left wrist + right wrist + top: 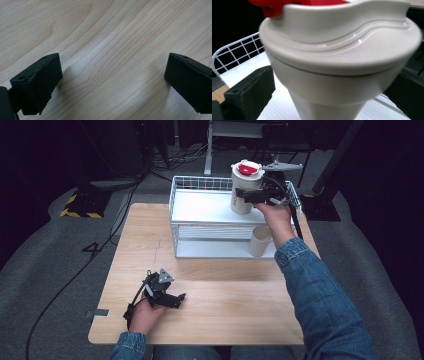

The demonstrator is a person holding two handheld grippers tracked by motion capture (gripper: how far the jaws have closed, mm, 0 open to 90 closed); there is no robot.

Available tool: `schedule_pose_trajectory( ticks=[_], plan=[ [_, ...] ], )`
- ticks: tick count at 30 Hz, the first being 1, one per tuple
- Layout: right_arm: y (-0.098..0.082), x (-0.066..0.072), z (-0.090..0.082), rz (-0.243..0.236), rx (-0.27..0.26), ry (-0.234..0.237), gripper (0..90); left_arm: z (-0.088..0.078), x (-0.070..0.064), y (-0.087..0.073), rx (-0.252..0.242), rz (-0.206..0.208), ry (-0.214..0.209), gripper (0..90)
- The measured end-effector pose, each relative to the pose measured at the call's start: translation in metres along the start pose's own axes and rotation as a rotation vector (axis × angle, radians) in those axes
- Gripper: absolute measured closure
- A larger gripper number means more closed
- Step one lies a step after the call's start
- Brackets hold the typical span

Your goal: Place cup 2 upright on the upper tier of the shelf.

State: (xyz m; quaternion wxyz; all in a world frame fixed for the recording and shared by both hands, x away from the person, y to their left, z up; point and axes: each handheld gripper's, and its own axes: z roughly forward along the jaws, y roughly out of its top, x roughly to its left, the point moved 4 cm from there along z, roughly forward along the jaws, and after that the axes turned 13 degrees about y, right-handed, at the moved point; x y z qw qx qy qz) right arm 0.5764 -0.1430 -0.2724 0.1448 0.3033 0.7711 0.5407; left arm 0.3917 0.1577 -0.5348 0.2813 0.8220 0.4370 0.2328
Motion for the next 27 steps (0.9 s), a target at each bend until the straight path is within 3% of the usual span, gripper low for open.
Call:
schedule_pose_trajectory(
  ticks=[27],
  plan=[
    [-0.015,0.024,-0.089,-0.07,-0.007,0.063,0.0,-0.007,0.001,-0.007,0.001,-0.005,0.012,2.2]
  ],
)
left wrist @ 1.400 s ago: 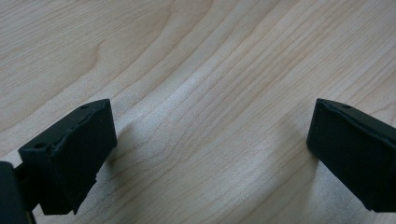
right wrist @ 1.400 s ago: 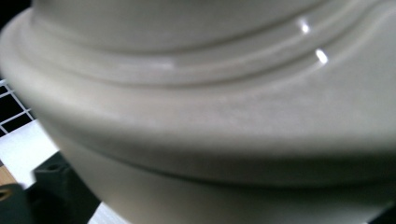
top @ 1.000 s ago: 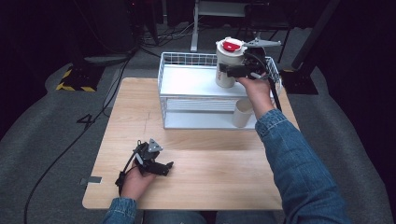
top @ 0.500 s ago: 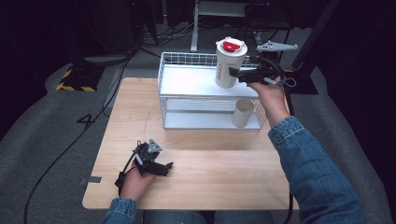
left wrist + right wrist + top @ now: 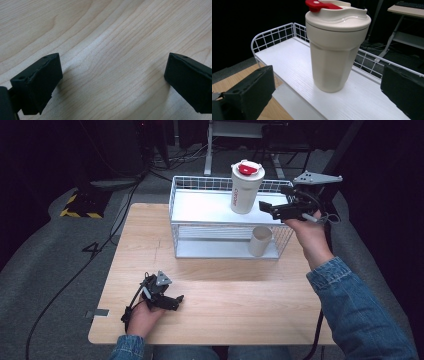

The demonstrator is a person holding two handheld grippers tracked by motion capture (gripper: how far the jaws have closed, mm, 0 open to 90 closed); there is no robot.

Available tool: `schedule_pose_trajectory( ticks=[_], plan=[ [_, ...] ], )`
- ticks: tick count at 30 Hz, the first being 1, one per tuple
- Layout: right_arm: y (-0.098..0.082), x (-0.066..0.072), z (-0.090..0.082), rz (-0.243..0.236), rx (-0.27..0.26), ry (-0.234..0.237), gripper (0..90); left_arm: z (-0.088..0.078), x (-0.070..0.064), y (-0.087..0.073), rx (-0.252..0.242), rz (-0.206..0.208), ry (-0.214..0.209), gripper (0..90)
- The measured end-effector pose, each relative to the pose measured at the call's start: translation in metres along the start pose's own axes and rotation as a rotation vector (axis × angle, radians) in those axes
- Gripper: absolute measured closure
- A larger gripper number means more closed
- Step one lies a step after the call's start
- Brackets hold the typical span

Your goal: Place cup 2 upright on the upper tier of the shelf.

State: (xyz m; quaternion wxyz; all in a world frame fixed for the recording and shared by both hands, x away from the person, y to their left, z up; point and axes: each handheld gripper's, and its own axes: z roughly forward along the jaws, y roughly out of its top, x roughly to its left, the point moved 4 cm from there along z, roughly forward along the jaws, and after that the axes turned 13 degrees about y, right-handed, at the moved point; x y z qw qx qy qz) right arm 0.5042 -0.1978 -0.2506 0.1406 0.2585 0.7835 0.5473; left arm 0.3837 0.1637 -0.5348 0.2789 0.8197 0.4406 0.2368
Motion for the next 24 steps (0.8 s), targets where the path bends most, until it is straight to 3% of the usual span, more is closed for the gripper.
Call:
schedule_pose_trajectory(
  ticks=[19,24],
  plan=[
    [-0.038,0.013,-0.033,0.008,0.015,0.021,0.4,-0.003,0.001,-0.003,0.0,-0.001,0.008,2.2],
    [-0.049,0.014,-0.041,0.015,0.04,0.026,0.8,-0.003,0.001,-0.003,0.0,-0.001,0.009,2.2]
  ],
)
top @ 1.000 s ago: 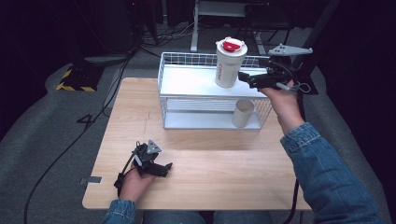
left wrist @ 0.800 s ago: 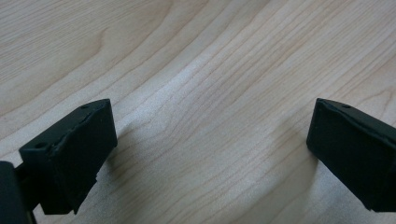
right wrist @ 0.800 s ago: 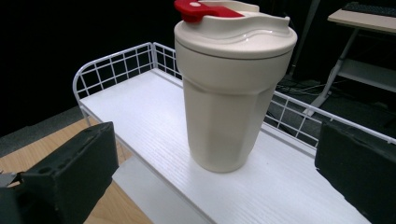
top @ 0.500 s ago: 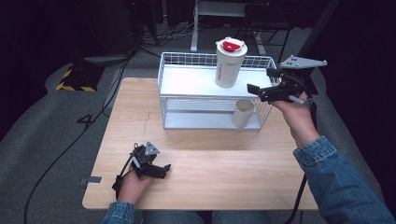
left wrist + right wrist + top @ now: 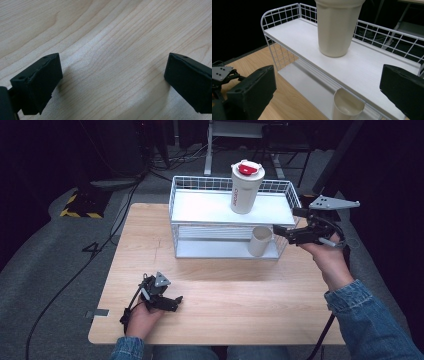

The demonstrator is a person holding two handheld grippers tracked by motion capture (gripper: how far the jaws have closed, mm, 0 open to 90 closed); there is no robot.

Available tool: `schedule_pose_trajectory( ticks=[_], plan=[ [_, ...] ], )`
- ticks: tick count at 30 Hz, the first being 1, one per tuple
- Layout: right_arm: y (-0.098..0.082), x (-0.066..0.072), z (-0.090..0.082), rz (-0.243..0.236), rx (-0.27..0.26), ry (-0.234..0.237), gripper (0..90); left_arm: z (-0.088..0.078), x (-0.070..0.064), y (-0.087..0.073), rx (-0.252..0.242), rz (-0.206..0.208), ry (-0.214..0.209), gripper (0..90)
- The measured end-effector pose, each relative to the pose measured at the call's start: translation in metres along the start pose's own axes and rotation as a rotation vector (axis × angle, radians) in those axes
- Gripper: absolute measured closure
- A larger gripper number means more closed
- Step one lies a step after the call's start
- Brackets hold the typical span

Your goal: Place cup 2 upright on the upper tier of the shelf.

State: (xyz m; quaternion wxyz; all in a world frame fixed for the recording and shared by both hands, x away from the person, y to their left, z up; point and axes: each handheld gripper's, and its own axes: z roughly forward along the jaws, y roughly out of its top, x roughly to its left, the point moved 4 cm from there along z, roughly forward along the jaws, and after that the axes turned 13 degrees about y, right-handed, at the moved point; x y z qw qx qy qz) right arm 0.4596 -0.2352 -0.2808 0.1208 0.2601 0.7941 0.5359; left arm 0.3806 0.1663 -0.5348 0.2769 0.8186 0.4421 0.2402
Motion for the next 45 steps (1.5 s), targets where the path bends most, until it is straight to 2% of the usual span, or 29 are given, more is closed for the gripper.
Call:
schedule_pose_trajectory(
  ticks=[7,13,14,22,26,27,34,44,45],
  plan=[
    [-0.017,0.0,-0.01,0.013,0.031,-0.009,2.7,0.0,0.0,0.0,-0.001,-0.005,-0.001,2.0],
    [-0.038,-0.001,-0.016,0.034,0.078,-0.017,3.8,0.001,0.0,0.001,0.0,0.0,-0.002,1.9],
    [-0.047,-0.002,-0.017,0.047,0.098,-0.019,4.0,0.001,0.001,0.001,0.006,0.003,-0.006,1.9],
    [-0.072,-0.005,-0.024,0.079,0.126,-0.045,4.0,0.002,0.001,0.003,0.002,0.005,0.001,1.8],
    [-0.092,-0.007,-0.027,0.106,0.159,-0.056,4.1,0.003,0.001,0.003,0.001,-0.002,-0.004,1.8],
    [-0.092,-0.007,-0.027,0.106,0.159,-0.056,4.2,0.003,0.001,0.003,0.001,-0.001,-0.004,1.8],
    [-0.125,-0.011,-0.025,0.129,0.21,-0.087,4.9,0.004,0.002,0.004,0.0,0.003,-0.002,1.8],
    [-0.16,-0.013,-0.017,0.176,0.255,-0.092,5.1,0.004,0.002,0.004,0.002,0.008,0.0,1.8],
    [-0.168,-0.013,-0.014,0.184,0.262,-0.094,5.2,0.004,0.002,0.004,0.002,0.008,0.0,1.8]
  ],
)
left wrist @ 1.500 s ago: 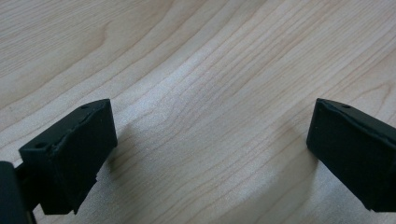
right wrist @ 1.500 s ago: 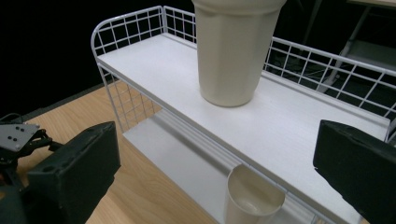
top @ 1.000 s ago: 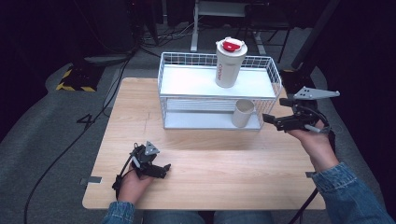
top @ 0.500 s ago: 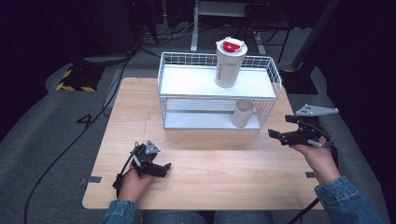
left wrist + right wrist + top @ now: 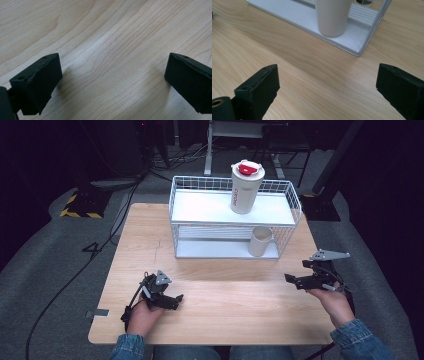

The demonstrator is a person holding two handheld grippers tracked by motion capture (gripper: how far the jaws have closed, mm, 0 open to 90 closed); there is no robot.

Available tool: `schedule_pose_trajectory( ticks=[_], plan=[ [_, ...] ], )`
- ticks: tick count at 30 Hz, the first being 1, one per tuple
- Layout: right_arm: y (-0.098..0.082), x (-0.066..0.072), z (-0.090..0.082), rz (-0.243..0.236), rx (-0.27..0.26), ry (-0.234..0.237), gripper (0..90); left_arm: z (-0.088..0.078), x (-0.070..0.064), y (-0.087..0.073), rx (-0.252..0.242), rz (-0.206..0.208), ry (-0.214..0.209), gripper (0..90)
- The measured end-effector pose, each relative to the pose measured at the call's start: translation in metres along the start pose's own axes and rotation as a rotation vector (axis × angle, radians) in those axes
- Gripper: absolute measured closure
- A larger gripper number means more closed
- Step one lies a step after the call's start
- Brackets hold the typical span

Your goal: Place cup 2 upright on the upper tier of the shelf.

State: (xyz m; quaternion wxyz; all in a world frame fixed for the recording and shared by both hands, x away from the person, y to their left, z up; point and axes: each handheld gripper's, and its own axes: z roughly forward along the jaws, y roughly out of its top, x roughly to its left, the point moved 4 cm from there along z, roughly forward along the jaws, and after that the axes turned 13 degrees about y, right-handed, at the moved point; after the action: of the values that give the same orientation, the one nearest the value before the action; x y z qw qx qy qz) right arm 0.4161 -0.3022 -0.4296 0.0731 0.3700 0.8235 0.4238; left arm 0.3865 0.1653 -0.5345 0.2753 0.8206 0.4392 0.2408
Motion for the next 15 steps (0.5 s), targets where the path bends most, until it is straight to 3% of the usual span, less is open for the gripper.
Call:
schedule_pose_trajectory(
  ticks=[15],
  plan=[
    [-0.042,-0.004,0.025,0.039,0.019,-0.004,7.2,0.0,0.0,0.0,0.0,0.002,0.001,1.8]
  ],
)
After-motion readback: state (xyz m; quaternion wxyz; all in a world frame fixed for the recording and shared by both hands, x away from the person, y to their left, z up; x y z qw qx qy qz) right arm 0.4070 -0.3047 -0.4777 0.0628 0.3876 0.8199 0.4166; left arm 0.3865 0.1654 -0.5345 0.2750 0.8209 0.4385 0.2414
